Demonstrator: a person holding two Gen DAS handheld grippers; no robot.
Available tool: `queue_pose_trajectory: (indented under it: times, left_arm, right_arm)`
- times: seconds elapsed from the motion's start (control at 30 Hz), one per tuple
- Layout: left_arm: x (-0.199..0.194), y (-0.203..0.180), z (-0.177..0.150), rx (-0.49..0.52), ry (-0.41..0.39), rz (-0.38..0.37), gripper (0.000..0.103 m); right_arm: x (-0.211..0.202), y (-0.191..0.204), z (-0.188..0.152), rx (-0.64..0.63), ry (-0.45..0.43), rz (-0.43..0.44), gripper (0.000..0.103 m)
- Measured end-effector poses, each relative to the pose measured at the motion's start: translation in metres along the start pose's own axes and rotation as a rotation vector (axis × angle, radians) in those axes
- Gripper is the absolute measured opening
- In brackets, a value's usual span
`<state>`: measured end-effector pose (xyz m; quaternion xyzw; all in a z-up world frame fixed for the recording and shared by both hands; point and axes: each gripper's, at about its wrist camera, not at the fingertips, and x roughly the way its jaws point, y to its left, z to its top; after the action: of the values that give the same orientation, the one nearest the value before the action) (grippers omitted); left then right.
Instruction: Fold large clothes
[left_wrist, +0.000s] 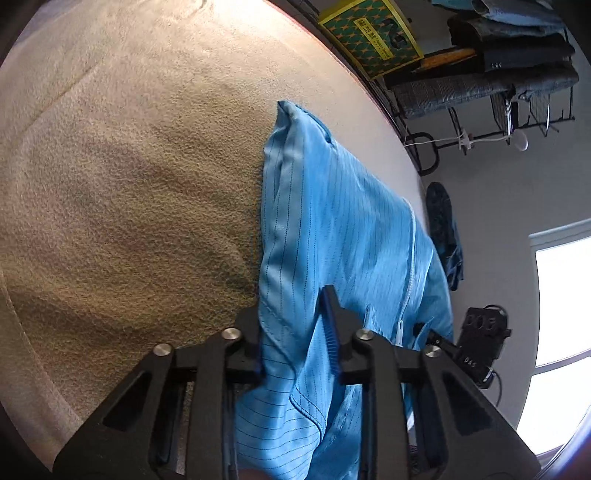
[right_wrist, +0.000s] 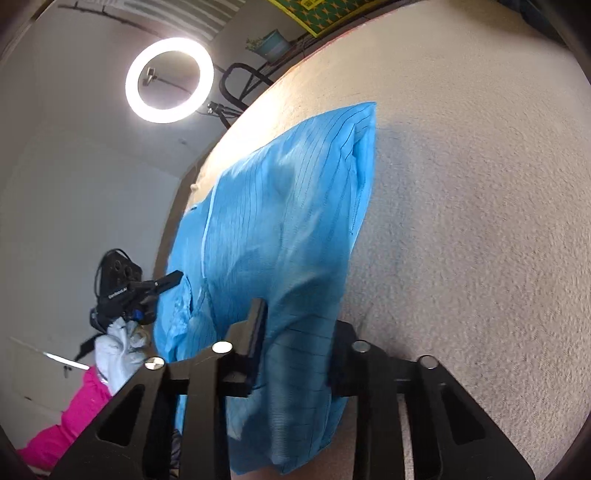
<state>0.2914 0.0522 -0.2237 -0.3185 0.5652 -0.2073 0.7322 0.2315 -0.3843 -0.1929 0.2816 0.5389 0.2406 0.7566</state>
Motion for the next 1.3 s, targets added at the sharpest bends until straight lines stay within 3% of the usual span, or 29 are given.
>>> queue_pose_trajectory:
  times: [0.13, 0.27, 0.6, 0.83, 1.3]
  left_arm:
    - [-0.006, -0.031, -0.007, 0.141, -0.044, 0.108, 0.009]
    - [-0.01, -0.064, -0.021, 0.264, -0.089, 0.19, 0.006]
    - [-0.019, -0.137, -0.075, 0.522, -0.158, 0.246, 0.005]
    - [-0.017, -0.174, -0.104, 0.599, -0.177, 0.201, 0.005]
    - [0.035, -0.254, -0.127, 0.69, -0.132, 0.09, 0.005]
  right_arm:
    - [-0.005, 0.027, 0.002, -0.113, -0.017, -0.121, 0.007]
    - [-0.016, 0.051, -0.001, -0.233, -0.04, -0.213, 0.006]
    - [-0.059, 0.093, -0.012, -0.399, -0.126, -0.29, 0.004]
    - [-0.081, 0.11, -0.026, -0.446, -0.182, -0.329, 0.004]
    - [-0.156, 0.084, -0.029, -0.466, -0.252, -0.43, 0.004]
